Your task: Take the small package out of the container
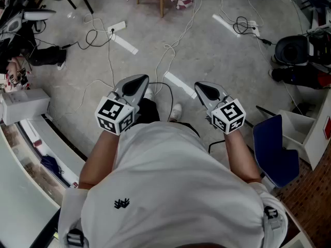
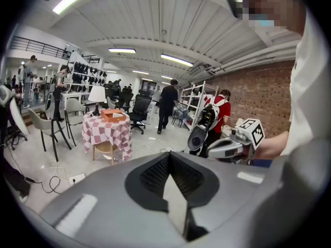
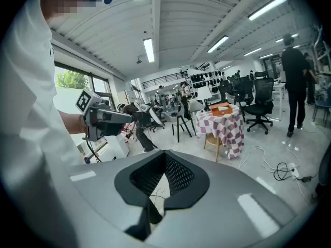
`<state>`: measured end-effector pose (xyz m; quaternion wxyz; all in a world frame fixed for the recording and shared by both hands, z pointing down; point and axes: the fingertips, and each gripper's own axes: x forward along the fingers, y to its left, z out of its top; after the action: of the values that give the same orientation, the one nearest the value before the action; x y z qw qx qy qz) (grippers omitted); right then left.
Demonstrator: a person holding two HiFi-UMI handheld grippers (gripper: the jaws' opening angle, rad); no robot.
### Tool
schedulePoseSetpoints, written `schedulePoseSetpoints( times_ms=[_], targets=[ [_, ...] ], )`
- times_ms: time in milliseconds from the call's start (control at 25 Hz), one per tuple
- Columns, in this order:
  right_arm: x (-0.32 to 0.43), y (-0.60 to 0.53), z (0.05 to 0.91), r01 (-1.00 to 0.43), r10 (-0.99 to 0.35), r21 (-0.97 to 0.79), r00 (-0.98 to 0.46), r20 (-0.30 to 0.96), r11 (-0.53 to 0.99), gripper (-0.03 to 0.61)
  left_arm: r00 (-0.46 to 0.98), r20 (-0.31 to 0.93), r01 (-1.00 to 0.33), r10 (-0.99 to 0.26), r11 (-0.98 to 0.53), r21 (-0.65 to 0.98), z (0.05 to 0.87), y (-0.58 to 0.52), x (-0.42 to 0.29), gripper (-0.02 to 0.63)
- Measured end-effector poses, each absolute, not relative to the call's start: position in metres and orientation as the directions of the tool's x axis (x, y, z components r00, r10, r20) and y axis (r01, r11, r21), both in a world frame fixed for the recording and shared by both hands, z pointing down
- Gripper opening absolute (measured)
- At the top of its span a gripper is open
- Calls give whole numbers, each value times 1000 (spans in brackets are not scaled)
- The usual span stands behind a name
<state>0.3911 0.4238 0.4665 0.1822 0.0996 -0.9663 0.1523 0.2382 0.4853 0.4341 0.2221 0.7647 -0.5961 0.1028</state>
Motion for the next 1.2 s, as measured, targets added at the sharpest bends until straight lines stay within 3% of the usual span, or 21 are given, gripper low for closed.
schedulePoseSetpoints(
  times_ms=[280,960,1200],
  targets=[
    [322,397,461,-210,-113,-228,-920,376,951,-2,375,403,-924,-835,-303,233,444,447,223,52],
    [121,266,443,-311,-201,-196,-876,438,930,4,452,359,-888,-817,-372,272,455,316,11,54],
    [101,221,442,-334,-213,-201,-863,458,921,11,456,347,-882,-820,-362,303,459,270,-6,54]
  ],
)
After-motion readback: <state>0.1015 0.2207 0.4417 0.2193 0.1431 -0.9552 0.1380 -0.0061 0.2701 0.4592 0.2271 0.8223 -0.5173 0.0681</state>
